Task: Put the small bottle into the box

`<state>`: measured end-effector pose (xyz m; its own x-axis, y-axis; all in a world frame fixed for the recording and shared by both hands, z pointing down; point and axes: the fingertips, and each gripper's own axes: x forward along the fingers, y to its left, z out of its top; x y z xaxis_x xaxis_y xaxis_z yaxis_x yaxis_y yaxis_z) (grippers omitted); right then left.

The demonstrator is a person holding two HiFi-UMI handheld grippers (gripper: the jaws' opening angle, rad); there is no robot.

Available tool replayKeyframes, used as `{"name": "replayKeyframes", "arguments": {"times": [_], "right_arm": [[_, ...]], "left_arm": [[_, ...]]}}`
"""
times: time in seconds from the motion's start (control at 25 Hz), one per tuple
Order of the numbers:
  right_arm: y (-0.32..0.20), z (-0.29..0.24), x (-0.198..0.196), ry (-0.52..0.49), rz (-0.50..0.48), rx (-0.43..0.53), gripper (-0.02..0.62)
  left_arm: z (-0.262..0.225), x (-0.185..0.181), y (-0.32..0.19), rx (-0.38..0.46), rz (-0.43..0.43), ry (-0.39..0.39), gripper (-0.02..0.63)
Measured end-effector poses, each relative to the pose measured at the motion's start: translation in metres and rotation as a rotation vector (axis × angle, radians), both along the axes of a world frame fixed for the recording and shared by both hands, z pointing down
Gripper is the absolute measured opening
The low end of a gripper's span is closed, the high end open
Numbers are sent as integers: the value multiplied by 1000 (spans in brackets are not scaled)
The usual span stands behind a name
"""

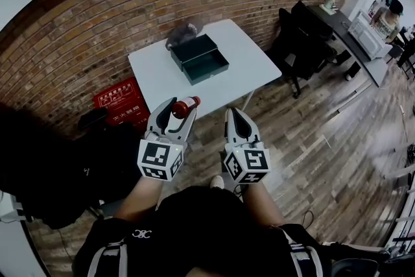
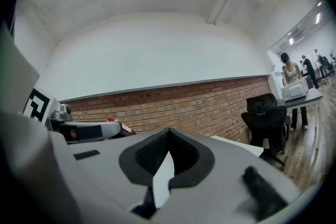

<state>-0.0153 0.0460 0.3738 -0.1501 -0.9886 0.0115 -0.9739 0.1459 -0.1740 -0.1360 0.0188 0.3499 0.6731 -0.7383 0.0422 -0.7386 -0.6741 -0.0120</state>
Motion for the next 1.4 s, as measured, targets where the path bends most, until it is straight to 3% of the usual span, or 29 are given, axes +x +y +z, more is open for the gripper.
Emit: {"name": "replayKeyframes", "arguments": {"times": [0.64,1.04,1.4], "right_arm": [[-60,15,114,-31,-96,-9,28],[-92,32,132,-37,-119,-47,28],[-162,38,133,11,-122,-60,28]], "left_arm": [[5,112,-53,5,-87,-33,224],[28,132,-85,-47,-110,-49,224],[44,134,-160,-79,-100,-25,224]]}}
